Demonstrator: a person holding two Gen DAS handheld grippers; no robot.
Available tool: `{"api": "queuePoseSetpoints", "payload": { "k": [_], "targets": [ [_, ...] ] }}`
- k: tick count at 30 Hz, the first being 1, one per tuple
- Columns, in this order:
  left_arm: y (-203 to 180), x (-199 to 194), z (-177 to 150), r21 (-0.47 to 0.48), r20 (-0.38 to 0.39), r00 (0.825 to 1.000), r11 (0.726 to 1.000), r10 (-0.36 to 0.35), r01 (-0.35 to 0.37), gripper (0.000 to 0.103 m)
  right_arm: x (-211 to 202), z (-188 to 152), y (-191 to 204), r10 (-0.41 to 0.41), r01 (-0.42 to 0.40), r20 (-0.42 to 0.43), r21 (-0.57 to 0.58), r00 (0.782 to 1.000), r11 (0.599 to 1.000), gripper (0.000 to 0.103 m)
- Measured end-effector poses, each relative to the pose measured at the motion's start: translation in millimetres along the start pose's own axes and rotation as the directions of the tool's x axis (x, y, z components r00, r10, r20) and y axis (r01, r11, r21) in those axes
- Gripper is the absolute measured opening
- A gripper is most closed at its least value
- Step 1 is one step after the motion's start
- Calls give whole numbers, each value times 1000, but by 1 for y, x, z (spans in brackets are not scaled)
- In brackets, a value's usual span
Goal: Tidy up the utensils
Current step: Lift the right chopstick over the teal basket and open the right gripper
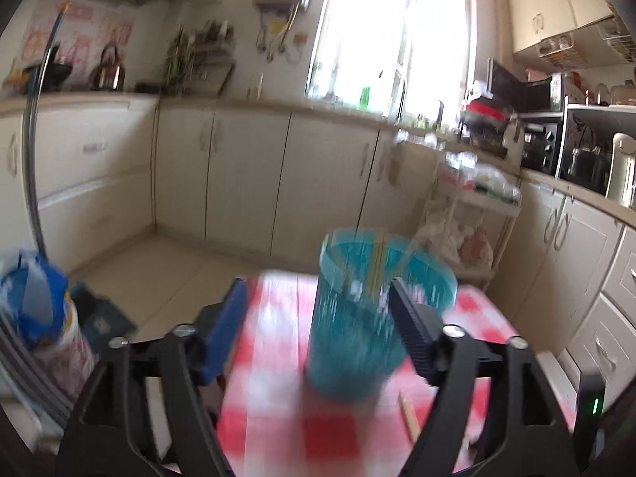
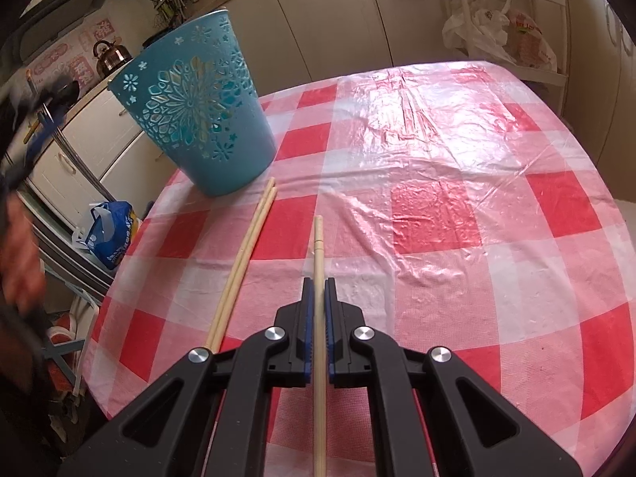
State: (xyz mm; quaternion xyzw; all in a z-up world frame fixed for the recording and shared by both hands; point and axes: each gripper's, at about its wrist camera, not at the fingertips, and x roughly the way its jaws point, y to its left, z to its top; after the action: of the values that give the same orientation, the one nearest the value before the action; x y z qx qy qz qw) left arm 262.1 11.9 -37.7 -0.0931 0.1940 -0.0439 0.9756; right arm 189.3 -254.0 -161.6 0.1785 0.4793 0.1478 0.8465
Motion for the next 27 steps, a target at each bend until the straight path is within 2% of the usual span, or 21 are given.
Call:
{"api": "queuePoseSetpoints", "payload": {
  "k": [2, 4, 6, 11, 17, 19, 24, 27],
  "targets": [
    [12, 10, -24, -41, -90, 996, 999, -3, -1, 77, -4, 2, 0, 15, -15, 22, 9, 1000, 1000, 6],
    [20, 19, -38, -70, -148, 989, 998, -16, 6, 77, -16, 6, 4, 43, -43, 79, 5, 996, 999, 6],
    [26, 26, -50, -75, -165, 986, 997, -6, -6, 78, -32, 12, 11, 68, -68, 152, -6, 986, 998, 6],
    [29, 41, -69, -67, -218, 976, 998, -5, -10, 83, -57, 33, 30, 113, -115, 266, -9, 957, 993, 6],
    [34, 49, -71, -90, -244, 970, 995, 9, -32, 93, -88, 76, 68, 194, -174, 390, -87, 900, 981, 6],
    [36, 53, -70, -92, -259, 966, 995, 12, -37, 93, -96, 96, 82, 218, -188, 434, -111, 874, 976, 6],
    [32, 57, -70, -74, -276, 961, 996, 22, -44, 95, -98, 143, 111, 252, -212, 507, -136, 824, 968, 6],
    [30, 60, -70, -59, -290, 957, 997, 23, -42, 95, -91, 169, 127, 244, -201, 549, -137, 800, 970, 6]
  ]
}}
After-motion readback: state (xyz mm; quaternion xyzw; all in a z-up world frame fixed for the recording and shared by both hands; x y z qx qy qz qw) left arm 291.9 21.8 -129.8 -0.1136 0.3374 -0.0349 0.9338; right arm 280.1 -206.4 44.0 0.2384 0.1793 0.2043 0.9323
